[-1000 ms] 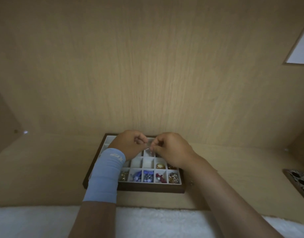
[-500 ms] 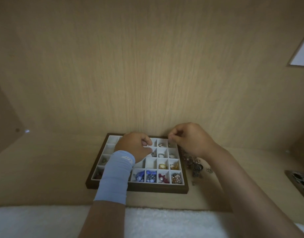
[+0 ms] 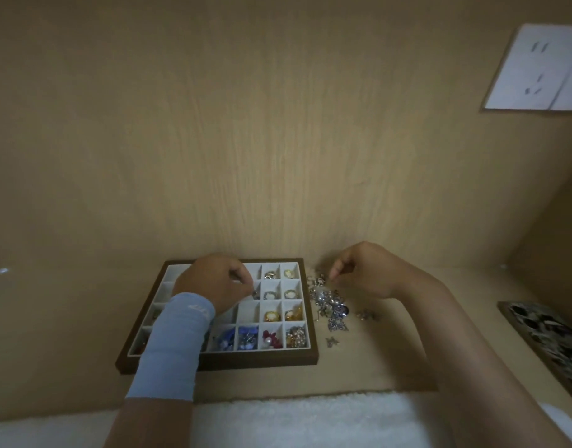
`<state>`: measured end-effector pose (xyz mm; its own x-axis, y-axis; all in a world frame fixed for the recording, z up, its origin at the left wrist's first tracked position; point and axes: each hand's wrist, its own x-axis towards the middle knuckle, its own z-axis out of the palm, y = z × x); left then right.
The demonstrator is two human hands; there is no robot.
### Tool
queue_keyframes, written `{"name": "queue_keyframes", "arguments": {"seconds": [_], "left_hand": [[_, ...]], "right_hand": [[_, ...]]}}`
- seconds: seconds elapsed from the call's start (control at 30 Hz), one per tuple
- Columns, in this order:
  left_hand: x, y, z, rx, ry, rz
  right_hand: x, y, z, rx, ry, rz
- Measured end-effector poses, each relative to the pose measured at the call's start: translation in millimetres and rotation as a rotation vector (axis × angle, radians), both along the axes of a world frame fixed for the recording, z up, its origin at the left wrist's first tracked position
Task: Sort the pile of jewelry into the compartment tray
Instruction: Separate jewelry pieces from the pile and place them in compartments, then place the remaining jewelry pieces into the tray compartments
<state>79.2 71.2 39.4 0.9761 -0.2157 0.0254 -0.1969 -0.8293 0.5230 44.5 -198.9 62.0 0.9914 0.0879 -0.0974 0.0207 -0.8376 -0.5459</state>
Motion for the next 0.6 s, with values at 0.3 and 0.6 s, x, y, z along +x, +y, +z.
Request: {"name": "queue_keyframes", "arguments": {"seconds": [0.3, 0.6], "left_hand": [[0.9, -7.2, 7.4, 0.150, 0.020, -0.039], [4.8, -16.0, 1.1, 0.249, -0.011, 0.015]], "right_hand": [[-3.7, -10.8, 7.5, -0.183, 0.232, 0.002], [-3.4, 5.5, 3.1, -0.199, 0.276, -0.009]]}}
